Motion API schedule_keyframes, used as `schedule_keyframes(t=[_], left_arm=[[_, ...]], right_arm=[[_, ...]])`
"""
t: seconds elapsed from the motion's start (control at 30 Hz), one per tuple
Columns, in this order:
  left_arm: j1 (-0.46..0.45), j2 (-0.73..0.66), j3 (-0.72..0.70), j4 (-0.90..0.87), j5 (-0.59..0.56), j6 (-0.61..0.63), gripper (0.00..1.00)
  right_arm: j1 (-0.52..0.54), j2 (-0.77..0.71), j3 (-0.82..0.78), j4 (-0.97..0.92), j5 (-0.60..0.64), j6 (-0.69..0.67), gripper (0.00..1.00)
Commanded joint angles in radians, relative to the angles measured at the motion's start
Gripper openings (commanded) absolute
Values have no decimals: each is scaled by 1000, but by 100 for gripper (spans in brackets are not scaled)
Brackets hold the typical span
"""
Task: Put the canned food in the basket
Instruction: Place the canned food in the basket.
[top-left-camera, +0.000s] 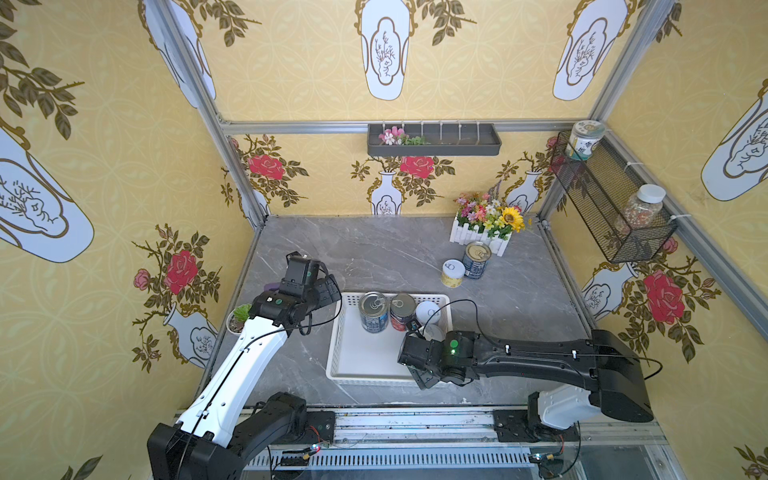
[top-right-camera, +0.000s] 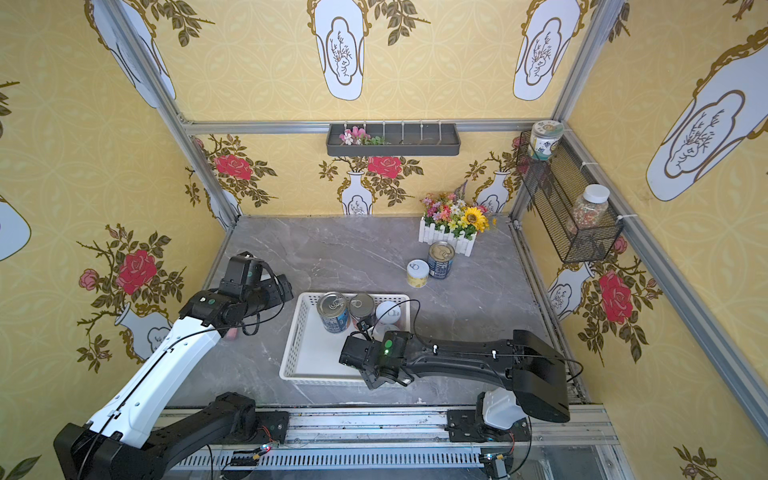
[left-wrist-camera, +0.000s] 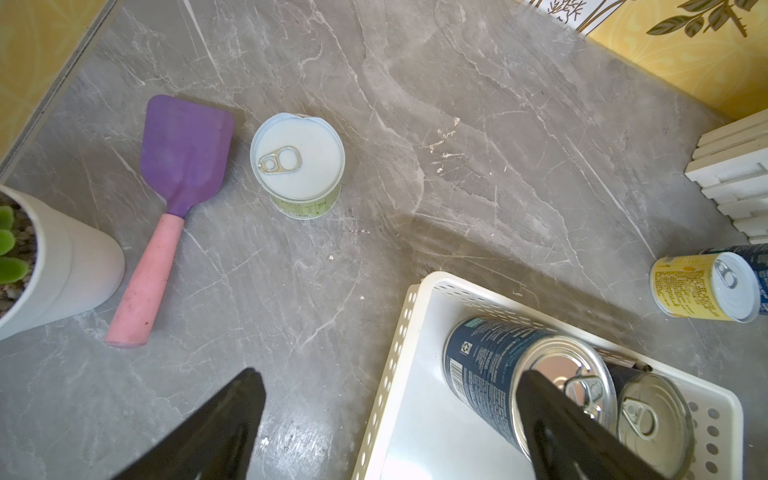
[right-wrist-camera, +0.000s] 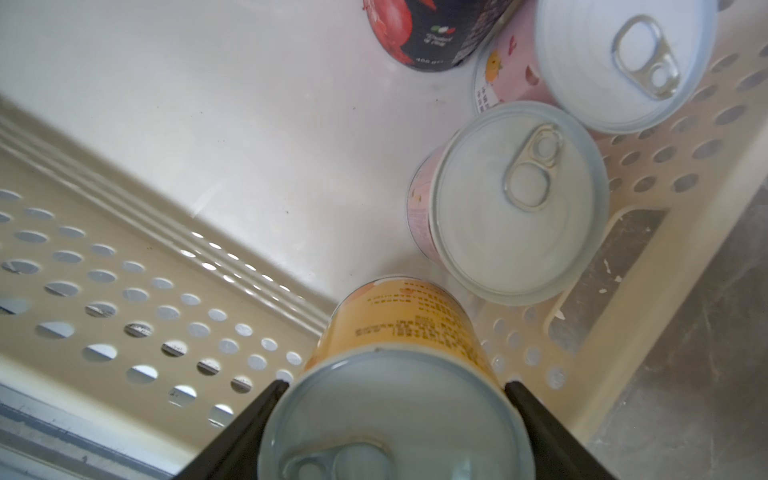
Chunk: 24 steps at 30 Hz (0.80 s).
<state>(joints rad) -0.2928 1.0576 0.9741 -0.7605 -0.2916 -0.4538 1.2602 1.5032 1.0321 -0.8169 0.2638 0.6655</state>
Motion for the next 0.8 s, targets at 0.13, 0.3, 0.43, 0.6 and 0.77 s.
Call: schedule_keyframes(t=[0.13,0.3,0.43,0.6,0.77], left_arm=[[-2,2,-7,-3,-3,-6,100],[-5,-1,-7,-3,-6,-8,100],[-3,2,-5,-3,-5,-6,100],[-4,4,-5,-2,-4,-6,100],[-4,4,-5,-2,-3,-4,100]], right_arm=[[-35,36,-11,45,-47,-22,82],[-68,44,-26,39,-30,-21,83],[-76,49,-30,11,13,-14,86],[-76,53,-27,1,28,-16,90],[-70,41,-2,-14,48,-19,92]])
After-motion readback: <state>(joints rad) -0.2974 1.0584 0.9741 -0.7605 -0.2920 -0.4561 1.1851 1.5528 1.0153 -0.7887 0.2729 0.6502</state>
